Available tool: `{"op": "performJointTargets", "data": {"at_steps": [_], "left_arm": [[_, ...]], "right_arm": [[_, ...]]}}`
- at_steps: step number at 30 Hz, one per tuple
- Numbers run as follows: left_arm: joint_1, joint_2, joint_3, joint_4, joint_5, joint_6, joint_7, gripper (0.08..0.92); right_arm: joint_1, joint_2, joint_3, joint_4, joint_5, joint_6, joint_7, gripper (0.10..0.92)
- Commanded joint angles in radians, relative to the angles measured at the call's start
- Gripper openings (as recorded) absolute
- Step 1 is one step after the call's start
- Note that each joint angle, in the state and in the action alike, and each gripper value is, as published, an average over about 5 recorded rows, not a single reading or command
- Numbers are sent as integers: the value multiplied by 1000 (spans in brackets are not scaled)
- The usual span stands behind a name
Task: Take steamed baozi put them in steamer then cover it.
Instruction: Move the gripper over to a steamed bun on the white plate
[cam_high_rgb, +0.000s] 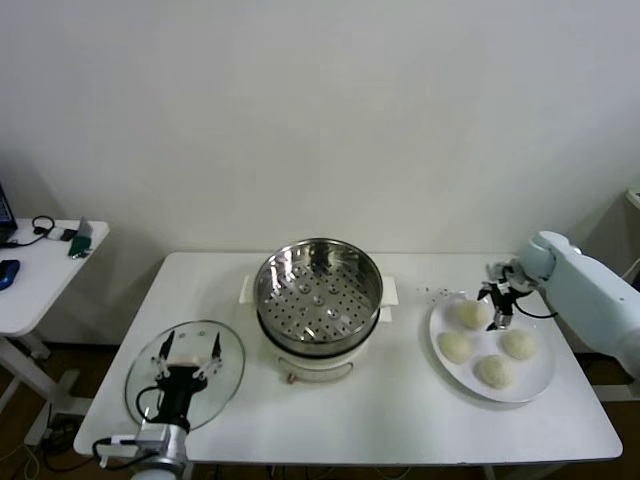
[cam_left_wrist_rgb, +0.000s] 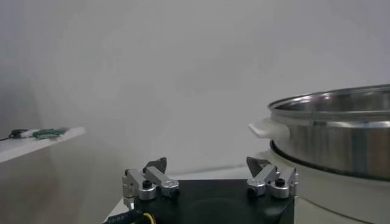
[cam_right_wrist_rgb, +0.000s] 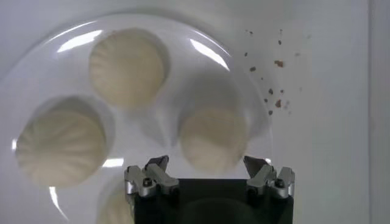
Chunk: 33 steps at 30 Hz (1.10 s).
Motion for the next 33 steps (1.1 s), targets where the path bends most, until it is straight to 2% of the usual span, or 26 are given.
{"op": "performJointTargets", "data": {"at_steps": [1, 12, 23, 33], "left_arm": [[-3, 1, 1, 2, 4, 6, -2, 823], [1, 2, 1, 7, 8, 3, -2, 823], [11, 3, -3, 6, 15, 1, -3, 823], [16, 3, -3, 4, 16, 1, -2, 823]], "right_arm": [[11, 44, -1, -62, -19, 9, 2, 823], [3, 69, 35, -98, -56, 46, 8, 818], [3, 67, 56, -103, -76, 72, -13, 721], [23, 25, 4, -35, -19, 73, -26, 703]]}}
